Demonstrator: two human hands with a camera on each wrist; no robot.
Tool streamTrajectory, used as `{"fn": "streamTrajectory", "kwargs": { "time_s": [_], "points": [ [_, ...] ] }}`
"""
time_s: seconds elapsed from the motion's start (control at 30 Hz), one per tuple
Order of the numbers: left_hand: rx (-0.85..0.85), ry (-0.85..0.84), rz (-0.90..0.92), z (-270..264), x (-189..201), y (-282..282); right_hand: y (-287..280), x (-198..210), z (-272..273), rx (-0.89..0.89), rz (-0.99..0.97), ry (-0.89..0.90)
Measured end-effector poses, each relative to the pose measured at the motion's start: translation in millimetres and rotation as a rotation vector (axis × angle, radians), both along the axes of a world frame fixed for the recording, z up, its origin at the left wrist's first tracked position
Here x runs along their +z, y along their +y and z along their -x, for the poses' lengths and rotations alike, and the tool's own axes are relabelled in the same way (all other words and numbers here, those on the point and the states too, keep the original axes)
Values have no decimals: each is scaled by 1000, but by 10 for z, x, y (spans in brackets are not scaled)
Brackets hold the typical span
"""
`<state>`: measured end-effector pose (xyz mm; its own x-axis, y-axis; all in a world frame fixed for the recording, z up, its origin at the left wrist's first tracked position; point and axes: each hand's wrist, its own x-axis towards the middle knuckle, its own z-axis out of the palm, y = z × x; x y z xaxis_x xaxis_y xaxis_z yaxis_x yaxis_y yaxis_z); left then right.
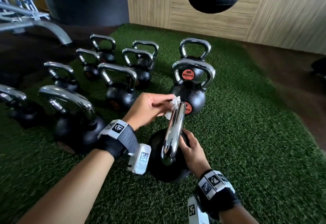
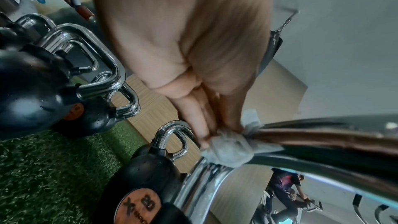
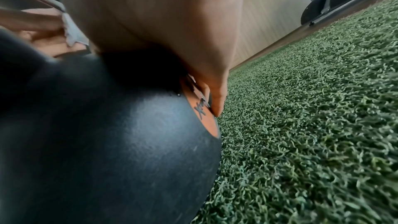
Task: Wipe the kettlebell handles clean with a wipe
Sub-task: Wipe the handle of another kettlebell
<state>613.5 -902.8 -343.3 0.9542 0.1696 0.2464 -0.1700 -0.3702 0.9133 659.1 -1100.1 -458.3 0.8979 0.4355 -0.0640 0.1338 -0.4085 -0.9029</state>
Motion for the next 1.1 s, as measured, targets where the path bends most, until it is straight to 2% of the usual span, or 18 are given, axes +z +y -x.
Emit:
{"fn": "streamTrajectory", "kwargs": {
  "time_s": [0.13, 0.27, 0.43, 0.5, 0.57, 0.67, 0.77, 0.87, 0.97, 1.1],
  "points": [
    [21, 49, 89, 49, 93, -28, -6, 3, 5, 8, -14, 4],
    [-75, 141, 151, 328, 78, 26, -11, -3, 10, 15, -18, -3],
    [65, 61, 129, 475, 102, -142, -3, 7, 6, 12, -10, 5],
    [78, 93, 214, 528, 91, -193, -8, 16, 13, 15, -2, 5],
    [17, 173, 284, 646, 75, -158, -10, 26, 21, 15, -3, 4],
    [-101, 193, 225, 856, 30, -113, -11, 32, 28, 9, -9, 14],
    [-82, 119, 204, 948, -60, -145, -7, 31, 26, 11, -13, 23],
    [-90, 142, 229, 1009, -185, -168, -12, 33, 28, 7, -23, 24],
    [-116, 129, 126, 1062, -269, -135, -10, 30, 28, -9, -35, 27],
    [-123, 162, 79, 1099, -323, -178, -13, 36, 40, -16, -24, 26]
  ]
}}
